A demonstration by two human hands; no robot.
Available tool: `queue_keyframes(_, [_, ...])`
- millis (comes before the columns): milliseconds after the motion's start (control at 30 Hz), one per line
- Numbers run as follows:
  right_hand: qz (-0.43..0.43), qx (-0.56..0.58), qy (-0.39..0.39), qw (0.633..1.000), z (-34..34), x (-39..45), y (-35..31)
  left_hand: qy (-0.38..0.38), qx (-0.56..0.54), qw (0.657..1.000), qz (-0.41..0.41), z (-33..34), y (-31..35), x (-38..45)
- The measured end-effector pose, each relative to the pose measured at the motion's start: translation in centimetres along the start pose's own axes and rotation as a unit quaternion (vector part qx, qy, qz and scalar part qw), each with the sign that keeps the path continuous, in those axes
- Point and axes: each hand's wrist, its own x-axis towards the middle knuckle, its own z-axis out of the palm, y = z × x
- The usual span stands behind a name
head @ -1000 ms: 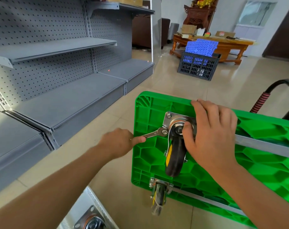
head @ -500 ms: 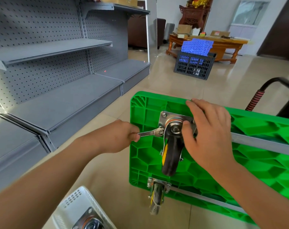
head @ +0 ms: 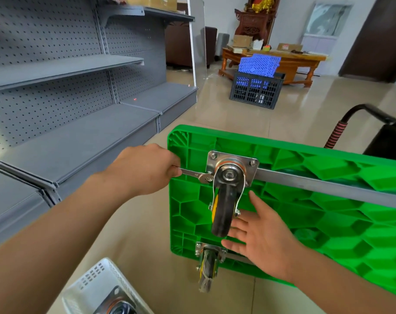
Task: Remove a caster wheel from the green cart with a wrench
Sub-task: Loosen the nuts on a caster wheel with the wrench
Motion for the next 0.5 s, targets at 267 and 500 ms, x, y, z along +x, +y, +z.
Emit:
queue_keyframes(267, [-0.064, 0.075, 0.01, 0.995, 2.7, 0.4, -1.4, 0.081, 0.063, 0.995, -0.005, -0.2, 0.6, -0.3])
queue_keyframes(500, [-0.076, 0.014, 0.042, 0.996, 2.9, 0.4, -1.7, 0.163, 0.125, 0.978, 0.021, -0.9, 1.4, -0.3])
